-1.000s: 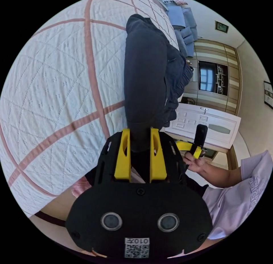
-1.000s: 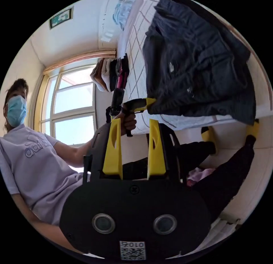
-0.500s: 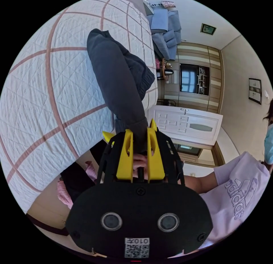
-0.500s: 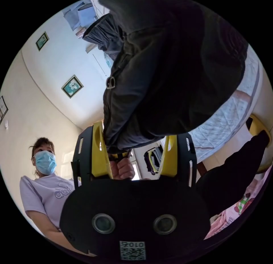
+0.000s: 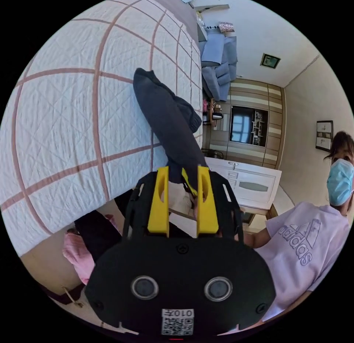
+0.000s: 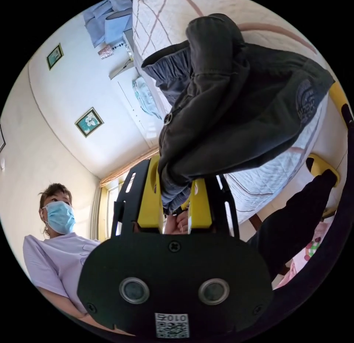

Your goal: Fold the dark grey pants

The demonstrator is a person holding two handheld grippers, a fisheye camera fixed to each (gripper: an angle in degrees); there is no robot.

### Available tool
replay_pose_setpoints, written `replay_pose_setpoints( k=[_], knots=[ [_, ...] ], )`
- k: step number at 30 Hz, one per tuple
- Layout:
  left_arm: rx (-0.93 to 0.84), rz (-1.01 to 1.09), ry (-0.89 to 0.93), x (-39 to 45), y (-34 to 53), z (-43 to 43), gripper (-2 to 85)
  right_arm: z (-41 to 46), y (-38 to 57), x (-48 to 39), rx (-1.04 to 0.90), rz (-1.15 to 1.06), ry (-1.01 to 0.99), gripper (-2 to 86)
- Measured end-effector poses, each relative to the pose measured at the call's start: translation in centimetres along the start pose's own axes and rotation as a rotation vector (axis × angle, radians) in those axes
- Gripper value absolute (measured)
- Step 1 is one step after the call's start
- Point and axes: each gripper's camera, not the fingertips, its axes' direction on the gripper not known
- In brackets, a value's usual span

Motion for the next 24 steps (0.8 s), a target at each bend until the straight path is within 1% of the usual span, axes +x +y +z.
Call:
replay_pose_setpoints(
  k=[2,3,7,10,12,16,19,21,22,24],
  knots=[
    [0.049,-0.060,0.011,-2.0,-2.5,-0.4,13.7,-0.4,0.4,-1.0,-0.014,-0.002,-0.005,11.7],
    [0.064,-0.087,0.050,-3.2,-4.5,0.1,14.2,-0.6,0.8,-1.4,-0.023,0.005,-0.011,11.7],
    [0.087,-0.118,0.114,-4.9,-10.2,2.5,14.6,-0.9,2.6,-3.3,-0.059,0.002,0.020,11.7],
    [0.014,-0.121,0.066,-4.4,-13.6,5.2,13.9,-1.3,4.0,-4.2,-0.078,0.011,0.038,11.7],
    [-0.089,-0.105,-0.031,-3.6,-14.8,7.4,12.3,-1.6,5.0,-4.6,-0.083,0.012,0.064,11.7],
    [-0.101,-0.048,-0.082,-2.2,-14.7,9.1,9.4,-2.3,7.0,-4.2,-0.077,0.036,0.138,11.7],
    [-0.029,-0.024,-0.026,-0.9,-14.0,9.4,7.7,-2.8,8.5,-4.6,-0.058,0.039,0.109,11.4],
    [0.021,0.023,0.064,1.2,-14.1,9.7,6.9,-2.9,9.2,-6.1,-0.067,-0.002,0.104,11.2],
    [0.025,0.040,0.079,2.0,-14.3,9.9,6.8,-3.0,9.5,-7.5,-0.070,-0.036,0.102,11.1],
    [0.019,0.128,0.117,6.2,-16.1,11.3,6.4,-3.6,9.6,-9.9,-0.055,-0.088,0.079,10.9]
  ],
)
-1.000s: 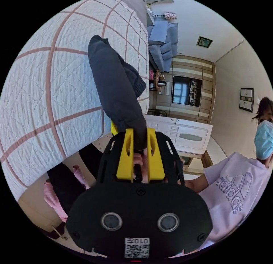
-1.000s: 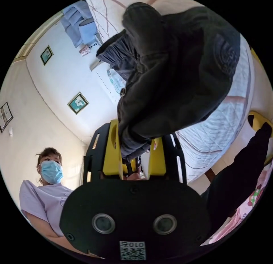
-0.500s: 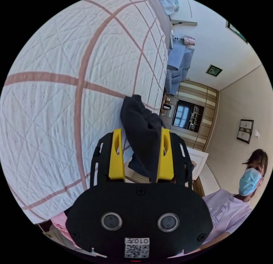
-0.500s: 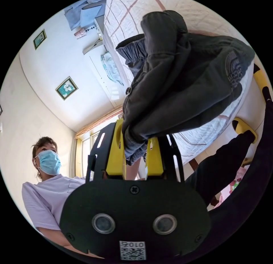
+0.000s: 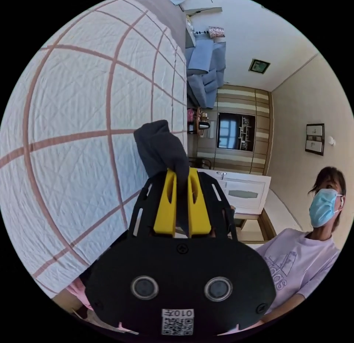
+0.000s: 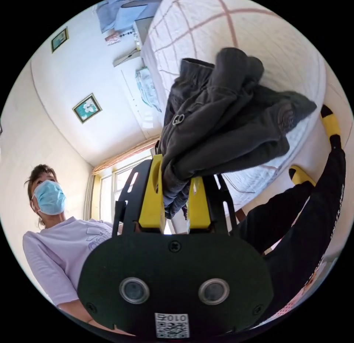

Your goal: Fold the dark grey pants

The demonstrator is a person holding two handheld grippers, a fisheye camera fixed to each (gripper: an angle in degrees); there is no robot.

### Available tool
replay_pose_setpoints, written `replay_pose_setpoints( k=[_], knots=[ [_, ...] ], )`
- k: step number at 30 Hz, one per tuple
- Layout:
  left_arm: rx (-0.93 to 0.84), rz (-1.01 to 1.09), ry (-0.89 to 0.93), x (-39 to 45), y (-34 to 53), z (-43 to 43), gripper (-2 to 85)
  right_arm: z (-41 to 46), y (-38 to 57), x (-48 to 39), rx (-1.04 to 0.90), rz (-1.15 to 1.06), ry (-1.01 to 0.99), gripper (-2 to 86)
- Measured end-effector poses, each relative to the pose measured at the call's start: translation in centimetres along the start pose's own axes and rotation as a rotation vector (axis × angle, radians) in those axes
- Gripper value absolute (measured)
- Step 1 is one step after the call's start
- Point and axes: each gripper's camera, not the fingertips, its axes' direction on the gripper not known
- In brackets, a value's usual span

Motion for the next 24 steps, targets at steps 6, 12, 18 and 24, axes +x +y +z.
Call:
replay_pose_setpoints(
  k=[6,12,18,24],
  knots=[
    [-0.087,0.300,0.082,12.2,-10.4,10.0,6.3,-5.0,-4.8,-11.1,0.100,-0.309,0.045,10.7],
    [-0.106,0.553,0.275,21.6,-19.7,18.9,6.4,-7.4,-9.4,-20.8,0.208,-0.705,0.169,10.8],
    [-0.161,0.466,0.186,15.7,-25.8,28.0,6.3,-3.7,-16.3,-11.9,0.278,-0.639,0.191,11.0],
    [-0.330,0.174,-0.300,0.9,-27.0,38.5,6.3,2.8,-23.4,8.2,0.219,-0.104,0.301,11.1]
  ],
)
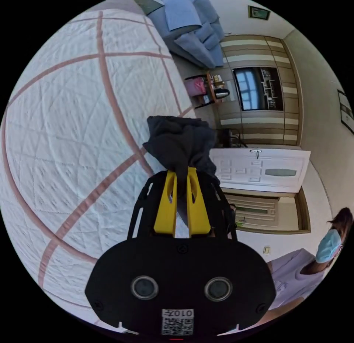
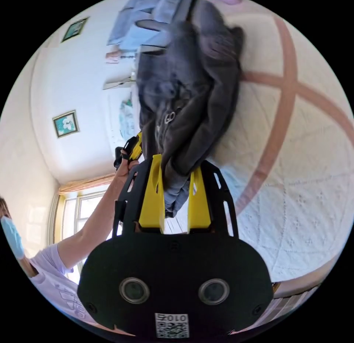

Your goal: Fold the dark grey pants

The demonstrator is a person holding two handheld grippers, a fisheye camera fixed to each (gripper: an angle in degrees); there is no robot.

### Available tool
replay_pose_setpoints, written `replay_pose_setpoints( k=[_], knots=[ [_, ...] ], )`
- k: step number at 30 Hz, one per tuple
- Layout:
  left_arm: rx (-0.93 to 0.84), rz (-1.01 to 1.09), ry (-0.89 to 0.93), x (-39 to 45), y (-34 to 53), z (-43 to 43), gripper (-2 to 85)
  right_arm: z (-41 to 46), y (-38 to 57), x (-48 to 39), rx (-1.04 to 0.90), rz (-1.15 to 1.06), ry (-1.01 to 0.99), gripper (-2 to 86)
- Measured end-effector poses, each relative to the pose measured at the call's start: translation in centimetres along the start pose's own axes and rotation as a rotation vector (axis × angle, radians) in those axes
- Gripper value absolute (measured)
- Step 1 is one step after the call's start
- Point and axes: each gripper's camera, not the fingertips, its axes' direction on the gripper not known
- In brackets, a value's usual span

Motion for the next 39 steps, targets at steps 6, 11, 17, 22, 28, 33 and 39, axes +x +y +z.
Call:
replay_pose_setpoints(
  k=[6,11,17,22,28,33,39],
  knots=[
    [0.030,0.122,-0.004,3.5,0.1,2.7,6.3,3.6,1.5,1.8,0.018,-0.048,-0.015,11.3],
    [0.011,0.081,-0.063,5.7,-0.7,6.1,6.1,8.3,2.0,4.5,0.012,-0.042,0.041,11.3],
    [0.052,-0.012,0.029,6.7,1.4,9.8,5.3,13.9,3.8,9.4,0.018,-0.083,0.058,11.3],
    [0.309,0.142,-0.172,14.1,10.6,6.3,3.4,17.5,7.1,14.1,0.021,-0.139,0.100,10.9],
    [0.427,0.174,-0.362,23.5,33.5,5.3,0.5,17.7,18.2,19.5,0.069,-0.182,0.296,7.7],
    [0.280,0.068,-0.495,31.2,54.4,5.9,-0.1,22.2,30.3,18.7,-0.024,-0.315,0.468,4.3],
    [0.467,0.079,-0.816,44.0,69.0,-2.4,-0.2,35.0,45.0,9.4,-0.035,-0.804,0.585,3.0]
  ],
)
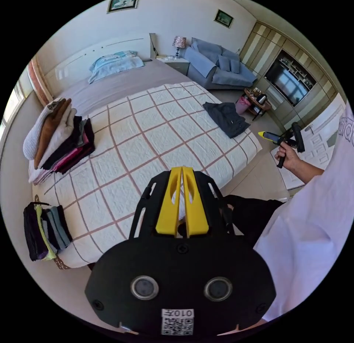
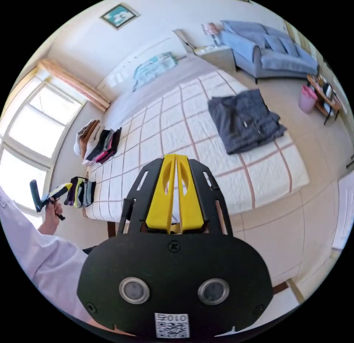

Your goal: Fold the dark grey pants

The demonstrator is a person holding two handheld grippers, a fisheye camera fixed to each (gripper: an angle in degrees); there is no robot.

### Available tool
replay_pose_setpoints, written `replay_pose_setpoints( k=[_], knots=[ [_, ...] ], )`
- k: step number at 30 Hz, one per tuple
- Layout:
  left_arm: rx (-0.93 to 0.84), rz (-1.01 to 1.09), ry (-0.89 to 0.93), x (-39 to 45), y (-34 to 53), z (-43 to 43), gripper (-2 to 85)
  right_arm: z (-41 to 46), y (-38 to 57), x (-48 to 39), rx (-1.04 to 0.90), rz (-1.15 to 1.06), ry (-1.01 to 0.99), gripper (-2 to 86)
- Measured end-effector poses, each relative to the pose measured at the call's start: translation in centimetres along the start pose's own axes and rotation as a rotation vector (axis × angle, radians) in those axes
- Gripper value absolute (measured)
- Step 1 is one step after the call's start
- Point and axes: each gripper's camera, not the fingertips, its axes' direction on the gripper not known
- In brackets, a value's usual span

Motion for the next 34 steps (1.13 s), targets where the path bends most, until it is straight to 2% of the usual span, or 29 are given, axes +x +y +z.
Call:
replay_pose_setpoints(
  k=[4,6,12,14,16,20,24,26,28,31,34],
  knots=[
    [0.196,-0.071,-0.188,0.2,2.9,-11.6,-0.2,2.4,0.2,-12.6,0.165,-0.245,0.056,2.8],
    [0.276,-0.104,-0.375,1.4,5.0,-18.7,-0.2,3.7,0.6,-17.0,0.218,-0.347,0.083,2.8],
    [0.335,-0.125,-0.884,8.5,10.0,-33.3,-0.2,8.0,3.6,-27.4,0.377,-0.626,0.157,2.7],
    [0.336,-0.182,-0.967,10.9,11.6,-36.7,-0.2,9.5,4.9,-29.0,0.418,-0.673,0.121,2.5],
    [0.362,-0.256,-0.981,13.2,13.4,-39.9,-0.2,11.4,7.0,-30.3,0.484,-0.742,0.059,2.3],
    [0.488,-0.409,-0.996,20.1,17.4,-47.8,-0.1,14.1,11.0,-32.0,0.583,-0.874,0.083,1.9],
    [0.564,-0.428,-1.217,27.2,18.9,-54.4,0.1,19.6,15.4,-31.7,0.709,-0.929,0.072,2.0],
    [0.623,-0.453,-1.268,28.9,19.6,-56.5,0.3,22.8,16.3,-31.2,0.625,-0.955,-0.005,2.1],
    [0.628,-0.481,-1.243,29.2,20.3,-58.2,0.2,26.8,17.7,-30.1,0.509,-0.995,-0.149,2.1],
    [0.584,-0.527,-1.167,28.1,21.5,-60.6,-0.2,30.5,20.2,-28.6,0.476,-0.999,-0.316,2.0],
    [0.612,-0.593,-1.190,26.1,23.8,-62.2,-0.3,34.9,22.7,-28.5,0.445,-1.046,-0.335,2.2]
  ],
)
